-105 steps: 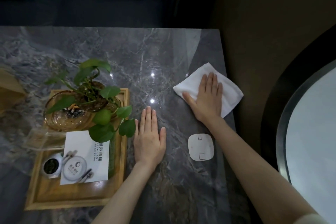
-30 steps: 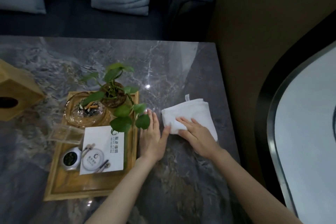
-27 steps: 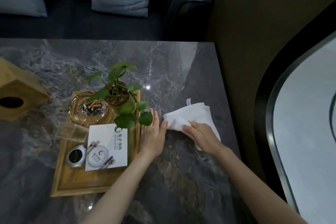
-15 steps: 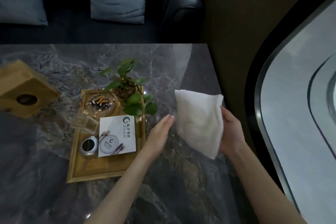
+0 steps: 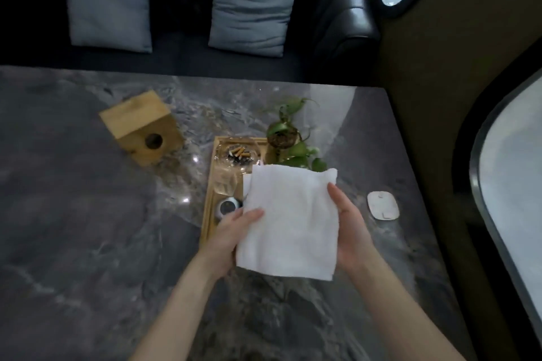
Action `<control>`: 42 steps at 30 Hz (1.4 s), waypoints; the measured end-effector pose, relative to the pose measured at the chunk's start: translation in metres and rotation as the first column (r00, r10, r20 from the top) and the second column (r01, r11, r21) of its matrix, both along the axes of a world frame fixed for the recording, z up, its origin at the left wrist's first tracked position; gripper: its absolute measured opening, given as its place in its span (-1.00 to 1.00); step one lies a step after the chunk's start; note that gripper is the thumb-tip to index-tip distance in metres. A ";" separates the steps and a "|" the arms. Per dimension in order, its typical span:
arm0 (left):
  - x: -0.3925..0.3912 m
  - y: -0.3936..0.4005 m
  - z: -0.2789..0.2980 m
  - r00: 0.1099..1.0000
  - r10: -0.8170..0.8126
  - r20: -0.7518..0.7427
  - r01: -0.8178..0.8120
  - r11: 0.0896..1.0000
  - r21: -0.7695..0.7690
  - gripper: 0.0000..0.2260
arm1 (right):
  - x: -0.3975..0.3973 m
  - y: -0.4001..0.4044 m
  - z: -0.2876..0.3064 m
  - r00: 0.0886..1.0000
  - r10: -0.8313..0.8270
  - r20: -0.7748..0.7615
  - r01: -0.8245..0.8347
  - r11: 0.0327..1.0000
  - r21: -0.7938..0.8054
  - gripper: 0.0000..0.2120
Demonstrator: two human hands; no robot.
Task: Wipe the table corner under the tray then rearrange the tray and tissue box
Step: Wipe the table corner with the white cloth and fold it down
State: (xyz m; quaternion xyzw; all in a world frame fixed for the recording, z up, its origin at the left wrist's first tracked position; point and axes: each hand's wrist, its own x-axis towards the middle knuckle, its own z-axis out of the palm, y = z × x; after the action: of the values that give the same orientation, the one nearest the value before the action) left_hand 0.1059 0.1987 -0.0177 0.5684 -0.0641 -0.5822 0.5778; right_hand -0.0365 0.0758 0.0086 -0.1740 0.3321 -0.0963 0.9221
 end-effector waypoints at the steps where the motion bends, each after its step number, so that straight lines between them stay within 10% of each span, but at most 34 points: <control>1: 0.010 0.013 0.004 0.999 0.006 0.036 -0.006 1.000 0.000 -0.75 | 0.009 0.008 -0.004 1.000 0.013 0.001 -0.013 1.000 0.023 -0.49; 10: 0.092 0.087 0.036 0.970 0.078 0.232 -0.080 0.997 -0.001 -0.71 | 0.104 0.082 -0.036 0.978 0.186 -0.093 -0.175 0.978 0.117 -0.40; 17: 0.174 0.107 0.023 0.981 0.054 0.186 -0.061 0.998 0.031 -0.69 | 0.157 0.104 -0.045 0.948 0.287 -0.140 -0.289 0.957 0.006 -0.77; 35: 0.214 0.131 -0.085 0.964 0.201 0.177 -0.242 0.937 0.254 -0.43 | 0.228 0.109 -0.102 0.821 0.129 -0.556 -0.354 0.879 -0.319 -0.53; 42: 0.171 0.146 -0.088 0.650 -0.115 0.751 -0.229 0.913 0.337 -0.49 | 0.205 0.131 -0.100 0.741 0.042 -0.670 -0.497 0.705 -0.505 -0.45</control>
State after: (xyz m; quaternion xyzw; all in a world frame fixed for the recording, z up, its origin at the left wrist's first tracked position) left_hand 0.2771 0.3445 -0.1055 0.8666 -0.1595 -0.2727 0.3862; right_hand 0.1689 0.2071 -0.0915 -0.5569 0.5254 0.0005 0.6433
